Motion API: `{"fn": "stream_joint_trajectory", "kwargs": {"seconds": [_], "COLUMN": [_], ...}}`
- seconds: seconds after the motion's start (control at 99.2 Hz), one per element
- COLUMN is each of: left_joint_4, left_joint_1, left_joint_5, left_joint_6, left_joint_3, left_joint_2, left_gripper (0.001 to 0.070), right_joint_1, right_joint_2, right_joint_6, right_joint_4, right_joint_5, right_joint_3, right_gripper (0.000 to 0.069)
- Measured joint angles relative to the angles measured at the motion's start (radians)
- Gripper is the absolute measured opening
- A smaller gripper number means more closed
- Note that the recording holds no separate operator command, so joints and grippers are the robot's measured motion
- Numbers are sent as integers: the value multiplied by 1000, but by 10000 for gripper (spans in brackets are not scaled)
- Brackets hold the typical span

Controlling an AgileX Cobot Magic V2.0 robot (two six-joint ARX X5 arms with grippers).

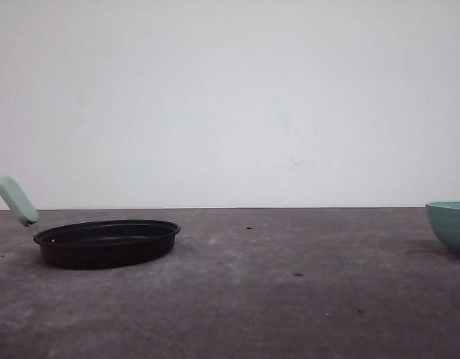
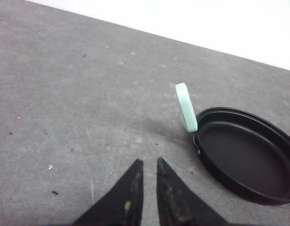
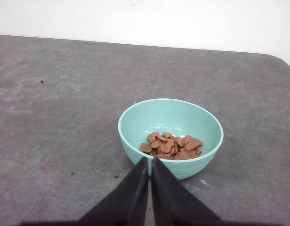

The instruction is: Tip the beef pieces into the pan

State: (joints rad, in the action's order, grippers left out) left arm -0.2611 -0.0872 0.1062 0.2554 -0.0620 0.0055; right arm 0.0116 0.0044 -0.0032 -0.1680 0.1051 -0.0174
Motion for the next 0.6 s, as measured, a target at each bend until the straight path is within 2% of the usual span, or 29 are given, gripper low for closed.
{"fn": "stream_joint_trajectory", "kwargs": {"seconds": [0.151,0.383,0.605], "left_joint_4": [2,9,8], "left_joint_1": [0,0,0], "left_joint_5": [0,-4,-4], "left_joint_6": [3,125,150], "left_joint_3": [0,2,2], "left_joint_2": [0,0,0], "left_gripper": [24,24,24], "right_joint_1": [0,0,0], "right_joint_2": [0,0,0], "right_joint_6": [25,72,100], "right_joint_4": [0,0,0], "right_joint_5": [24,26,26], "right_joint_3": [0,0,0], "right_gripper": [9,9,9]}}
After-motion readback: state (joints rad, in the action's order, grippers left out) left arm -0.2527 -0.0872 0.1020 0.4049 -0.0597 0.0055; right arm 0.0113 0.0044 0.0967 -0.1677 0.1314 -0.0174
